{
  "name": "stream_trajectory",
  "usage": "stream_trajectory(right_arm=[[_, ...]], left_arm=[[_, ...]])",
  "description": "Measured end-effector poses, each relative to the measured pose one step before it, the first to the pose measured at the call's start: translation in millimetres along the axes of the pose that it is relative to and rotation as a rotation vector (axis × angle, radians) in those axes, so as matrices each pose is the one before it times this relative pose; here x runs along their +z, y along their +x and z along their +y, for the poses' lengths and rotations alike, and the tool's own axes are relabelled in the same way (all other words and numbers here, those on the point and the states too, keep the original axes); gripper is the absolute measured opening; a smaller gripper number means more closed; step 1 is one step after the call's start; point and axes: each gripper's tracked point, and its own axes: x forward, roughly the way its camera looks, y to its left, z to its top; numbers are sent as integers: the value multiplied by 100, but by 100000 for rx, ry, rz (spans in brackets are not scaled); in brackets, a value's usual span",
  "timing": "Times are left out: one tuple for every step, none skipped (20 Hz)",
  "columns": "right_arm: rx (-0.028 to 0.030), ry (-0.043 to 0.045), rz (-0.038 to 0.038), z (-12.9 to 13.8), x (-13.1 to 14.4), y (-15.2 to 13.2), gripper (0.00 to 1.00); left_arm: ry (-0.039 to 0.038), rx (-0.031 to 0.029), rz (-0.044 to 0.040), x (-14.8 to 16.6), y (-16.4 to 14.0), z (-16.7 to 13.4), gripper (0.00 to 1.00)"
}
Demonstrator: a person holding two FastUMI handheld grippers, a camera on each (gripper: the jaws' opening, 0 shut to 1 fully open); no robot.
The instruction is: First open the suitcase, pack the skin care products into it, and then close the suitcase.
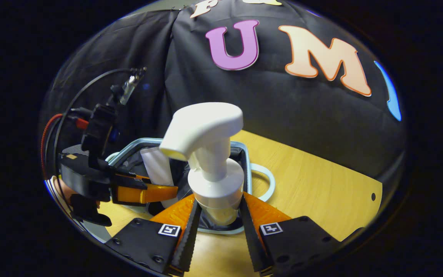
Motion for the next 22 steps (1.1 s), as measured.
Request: stream_trajectory(right_arm=[[1008, -432, 3140, 619, -617, 1252, 60], [350, -1025, 2606, 451, -610, 1149, 63], [-546, -1326, 2813, 80, -456, 790, 60], [-140, -704, 2656, 410, -626, 563, 60], [326, 204, 2366, 255, -475, 400, 63], [-450, 560, 926, 183, -228, -263, 61], [-636, 537, -1741, -48, 600, -208, 63], [-1237, -251, -1899, -327, 130, 284, 64], [491, 880, -1377, 22, 617, 236, 67], [-549, 867, -350, 36, 62, -122, 76], [-670, 278, -118, -433, 87, -208, 86], [-429, 409, -264, -308, 71, -487, 96], [-899, 314, -749, -408, 106, -140, 96], [-879, 331, -1337, -287, 249, -466, 99], [-720, 289, -2078, -265, 405, -361, 99], [-402, 421, -2434, -259, 506, -371, 99], [121, 681, -2578, -29, 667, -531, 99], [532, 755, -2790, 91, 585, -666, 99], [579, 488, -2711, 36, 630, -699, 99], [373, 243, -2467, 66, 478, -719, 99], [260, 91, -1649, 70, 533, -997, 99], [483, 314, -2682, 221, 649, -1185, 99]], left_arm=[[82, 66, 1046, -257, 323, 167, 36], [-359, -156, 1076, -120, 261, 103, 36], [-788, -71, 908, -233, 270, 170, 33], [-1056, 226, 1220, -215, 216, 164, 34], [-944, 205, 175, -91, 41, 77, 36], [-750, 261, -1379, 420, 186, -6, 33], [-288, -511, -338, 123, -52, -83, 39], [326, 1087, -935, 237, -22, 169, 38], [-211, -1791, -1002, 157, -13, -376, 47], [-294, 278, -1411, 206, -283, -39, 57], [-261, 98, -1605, 328, -155, -66, 66], [-604, 697, -2215, 478, -707, 77, 70], [-749, 758, -2849, 367, 121, 84, 82], [-192, 2266, -2529, 325, -248, 610, 87], [433, 1640, -2391, 362, -411, 612, 90], [65, 858, -2879, 626, -465, 394, 94], [-283, 266, -3136, 919, -904, -390, 95], [-371, 65, -3180, 832, -854, -37, 95], [-382, 63, -3674, 748, -804, 429, 95], [-359, 368, -3697, 869, -860, 541, 95], [-802, 1212, -2262, 541, -998, 824, 94], [-1205, 1422, -2073, 534, -886, 809, 94]])
